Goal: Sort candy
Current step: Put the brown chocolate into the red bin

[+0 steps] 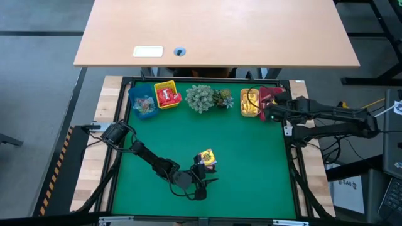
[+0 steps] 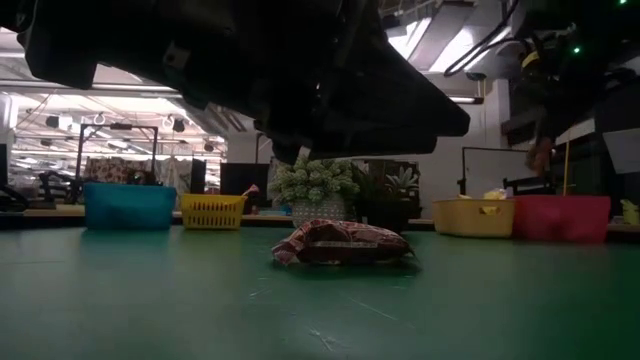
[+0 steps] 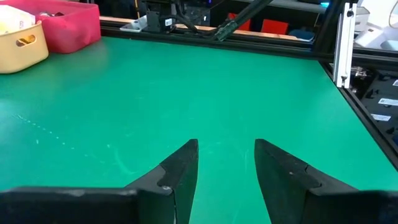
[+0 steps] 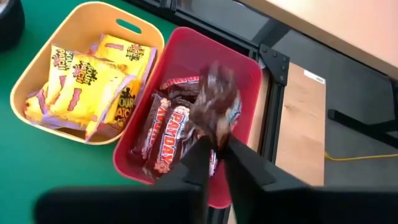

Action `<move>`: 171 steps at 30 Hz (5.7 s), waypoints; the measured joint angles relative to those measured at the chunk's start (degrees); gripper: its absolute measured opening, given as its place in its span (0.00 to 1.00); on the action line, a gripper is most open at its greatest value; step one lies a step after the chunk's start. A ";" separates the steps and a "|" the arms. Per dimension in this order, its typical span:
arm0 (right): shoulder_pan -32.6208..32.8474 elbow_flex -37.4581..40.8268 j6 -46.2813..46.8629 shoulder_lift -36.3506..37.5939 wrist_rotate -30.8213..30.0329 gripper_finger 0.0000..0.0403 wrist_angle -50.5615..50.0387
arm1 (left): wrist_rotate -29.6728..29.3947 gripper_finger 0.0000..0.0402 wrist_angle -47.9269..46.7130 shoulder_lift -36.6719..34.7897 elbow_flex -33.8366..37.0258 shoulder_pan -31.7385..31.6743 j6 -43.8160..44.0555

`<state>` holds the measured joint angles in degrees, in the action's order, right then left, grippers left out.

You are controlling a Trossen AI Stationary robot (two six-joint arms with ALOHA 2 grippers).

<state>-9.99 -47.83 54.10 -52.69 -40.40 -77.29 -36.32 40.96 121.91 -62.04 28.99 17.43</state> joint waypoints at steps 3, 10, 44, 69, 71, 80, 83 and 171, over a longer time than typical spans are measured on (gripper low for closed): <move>0.17 0.00 -0.11 0.00 0.08 0.23 0.56 | 0.00 0.36 -1.29 0.00 0.00 0.00 -0.90; 0.19 0.02 -0.02 0.00 4.20 0.49 3.41 | -1.36 0.36 -5.68 0.00 0.00 0.56 -9.98; 0.21 0.02 0.02 -0.07 15.60 0.62 10.41 | -7.32 0.36 -24.77 -0.02 0.00 1.48 5.04; 5.73 11.50 0.29 -1.34 51.83 0.62 56.10 | 2.22 0.21 -18.71 0.09 0.05 -0.37 13.55; 9.33 14.24 0.42 -2.05 51.97 0.62 63.07 | 2.20 0.21 -17.30 0.09 0.05 -0.38 13.57; 29.22 19.61 1.14 -8.84 37.62 0.62 81.15 | 1.84 0.21 -10.79 0.09 0.05 -0.89 13.59; 34.99 19.63 0.77 -12.26 29.10 0.62 86.68 | 1.72 0.21 -9.83 0.09 0.05 -1.46 13.70; 44.61 6.73 -22.96 -17.68 3.55 0.09 62.59 | 7.37 0.40 -2.94 -0.02 -0.02 -3.50 15.34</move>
<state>34.62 -41.10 31.15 -70.37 -36.84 -14.70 -28.95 38.02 121.89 -62.06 25.50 32.77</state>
